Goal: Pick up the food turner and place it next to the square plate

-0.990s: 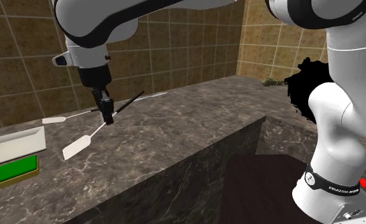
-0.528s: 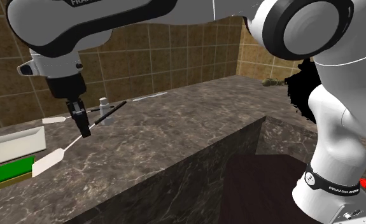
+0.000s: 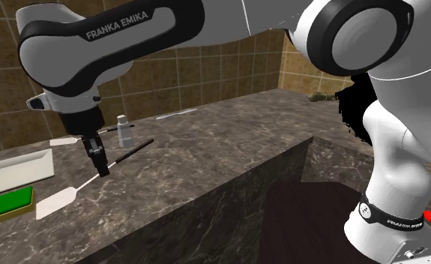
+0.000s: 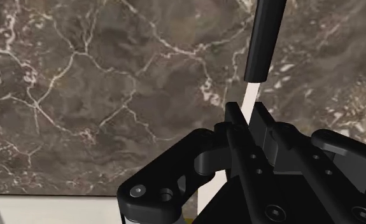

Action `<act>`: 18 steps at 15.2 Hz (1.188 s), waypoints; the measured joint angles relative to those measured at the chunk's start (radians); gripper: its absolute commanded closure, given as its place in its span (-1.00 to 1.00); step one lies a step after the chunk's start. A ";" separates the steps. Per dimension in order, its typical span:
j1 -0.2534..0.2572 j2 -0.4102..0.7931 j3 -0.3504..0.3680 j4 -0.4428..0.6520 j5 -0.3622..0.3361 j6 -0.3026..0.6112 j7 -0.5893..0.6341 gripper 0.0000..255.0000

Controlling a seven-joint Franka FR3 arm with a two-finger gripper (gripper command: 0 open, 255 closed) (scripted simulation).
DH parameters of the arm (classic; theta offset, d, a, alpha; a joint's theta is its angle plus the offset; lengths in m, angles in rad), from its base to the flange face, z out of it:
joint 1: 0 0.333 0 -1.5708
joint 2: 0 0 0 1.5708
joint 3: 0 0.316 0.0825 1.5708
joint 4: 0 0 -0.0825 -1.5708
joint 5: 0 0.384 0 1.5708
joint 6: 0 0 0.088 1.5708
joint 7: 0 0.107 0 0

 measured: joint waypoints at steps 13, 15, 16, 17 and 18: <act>0.001 0.015 0.003 -0.041 0.005 0.056 -0.004 -1.00; 0.001 0.015 0.003 -0.041 0.005 0.056 -0.004 -1.00; 0.001 0.015 0.003 -0.041 0.005 0.056 -0.004 -1.00; 0.001 0.015 0.003 -0.041 0.005 0.056 -0.004 -1.00; 0.000 0.011 0.002 -0.030 0.004 0.041 -0.004 -1.00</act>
